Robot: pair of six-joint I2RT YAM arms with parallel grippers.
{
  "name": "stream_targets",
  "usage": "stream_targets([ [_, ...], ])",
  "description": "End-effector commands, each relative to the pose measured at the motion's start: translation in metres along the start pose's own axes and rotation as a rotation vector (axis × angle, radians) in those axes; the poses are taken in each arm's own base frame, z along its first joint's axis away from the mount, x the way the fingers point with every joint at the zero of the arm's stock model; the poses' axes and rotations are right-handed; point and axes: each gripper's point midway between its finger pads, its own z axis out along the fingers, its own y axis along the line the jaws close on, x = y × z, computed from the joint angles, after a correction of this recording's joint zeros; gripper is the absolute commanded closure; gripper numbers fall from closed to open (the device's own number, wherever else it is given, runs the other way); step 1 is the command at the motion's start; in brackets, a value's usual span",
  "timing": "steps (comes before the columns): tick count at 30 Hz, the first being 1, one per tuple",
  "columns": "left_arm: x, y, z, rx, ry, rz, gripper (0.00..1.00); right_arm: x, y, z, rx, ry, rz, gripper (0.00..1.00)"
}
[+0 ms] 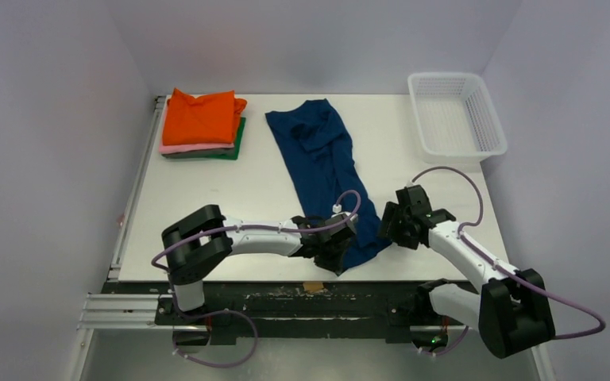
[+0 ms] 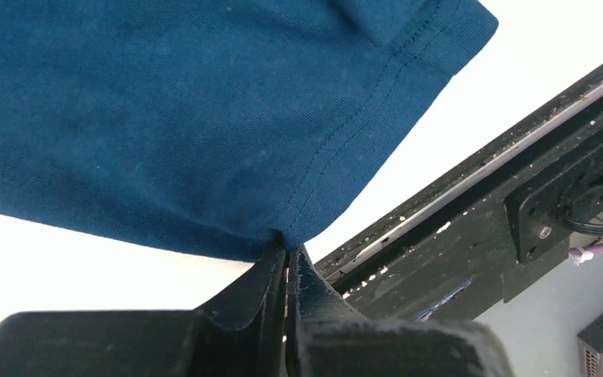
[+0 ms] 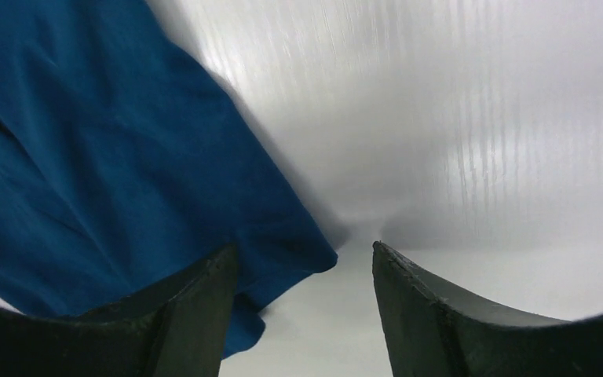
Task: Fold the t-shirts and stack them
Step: Rotate the tshirt 90 degrees, then grab the bottom of the folded rectangular tshirt with both arms
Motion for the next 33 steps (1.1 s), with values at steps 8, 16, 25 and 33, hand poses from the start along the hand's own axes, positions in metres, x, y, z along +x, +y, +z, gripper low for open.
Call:
stream_targets([
  [8, 0.019, 0.042, -0.016, -0.173, 0.009, -0.010, 1.00, 0.063, 0.009, 0.010, -0.137, 0.215, 0.004, 0.99],
  [16, 0.067, 0.087, -0.069, -0.263, 0.008, -0.019, 1.00, 0.146, 0.035, -0.041, -0.306, 0.478, -0.112, 1.00],
  [25, 0.109, 0.076, -0.099, -0.207, 0.039, 0.018, 1.00, 0.196, 0.076, -0.079, -0.522, 0.603, -0.236, 1.00],
  [33, 0.085, 0.059, -0.115, -0.098, -0.084, 0.025, 1.00, 0.159, 0.076, -0.087, -0.400, 0.450, -0.309, 1.00],
])
